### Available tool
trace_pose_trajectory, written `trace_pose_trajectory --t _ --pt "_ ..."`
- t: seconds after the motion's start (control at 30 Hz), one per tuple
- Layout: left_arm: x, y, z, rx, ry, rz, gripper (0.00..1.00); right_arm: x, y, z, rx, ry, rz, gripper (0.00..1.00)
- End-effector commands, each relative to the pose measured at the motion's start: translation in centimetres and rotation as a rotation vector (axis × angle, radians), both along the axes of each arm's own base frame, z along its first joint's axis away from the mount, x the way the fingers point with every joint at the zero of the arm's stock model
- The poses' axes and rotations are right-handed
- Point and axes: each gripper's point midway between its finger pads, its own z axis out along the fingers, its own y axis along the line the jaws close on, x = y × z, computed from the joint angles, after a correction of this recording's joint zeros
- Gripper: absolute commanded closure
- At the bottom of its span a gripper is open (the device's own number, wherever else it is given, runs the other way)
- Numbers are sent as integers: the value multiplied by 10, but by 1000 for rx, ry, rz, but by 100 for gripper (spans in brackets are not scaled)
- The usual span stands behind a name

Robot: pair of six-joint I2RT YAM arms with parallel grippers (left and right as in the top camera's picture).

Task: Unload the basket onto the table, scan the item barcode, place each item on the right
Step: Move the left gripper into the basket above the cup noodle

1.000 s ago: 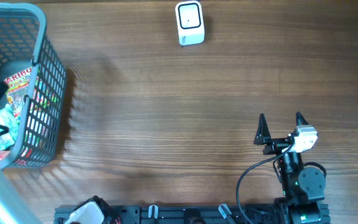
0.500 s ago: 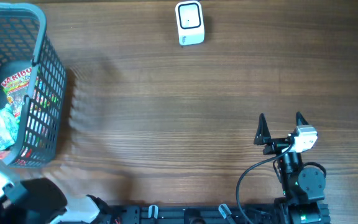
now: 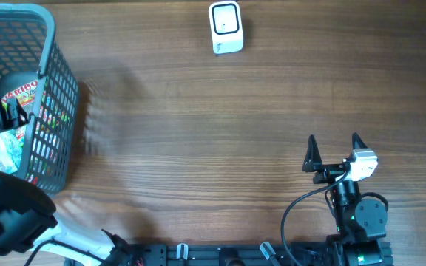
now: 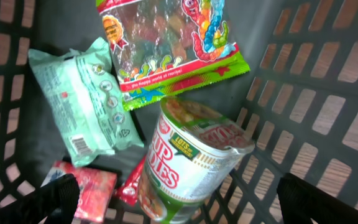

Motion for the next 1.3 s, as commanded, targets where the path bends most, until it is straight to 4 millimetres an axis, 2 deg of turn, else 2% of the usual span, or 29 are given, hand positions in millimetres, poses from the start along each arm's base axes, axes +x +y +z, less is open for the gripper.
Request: trace_pose_trajectory --t 0.0,0.1,0.23,0.8,0.83,0.9,1.03,1.17,1.27 --pt "3 13 14 -7 -111 -3 0 0 1 1 -3 -6 8 0" --pt "-5 27 21 -22 -149 151 0 0 1 1 -3 -6 8 0" --pt "-16 39 21 -22 -149 204 0 0 1 1 -3 -6 8 0" --pt "-12 40 23 -26 -172 203 0 0 1 1 -3 -6 8 0" --pt "-15 35 22 -44 -159 202 0 0 1 1 -3 -6 8 0" --pt "-21 28 27 -22 -145 90 0 0 1 1 -3 -6 8 0" --pt "-42 2 55 12 -147 -46 0 0 1 1 -3 -6 8 0" --pt "-79 -30 75 14 -113 -244 0 0 1 1 -3 -6 8 0" --pt "-84 -18 75 20 -148 -211 0 0 1 1 -3 -6 8 0"
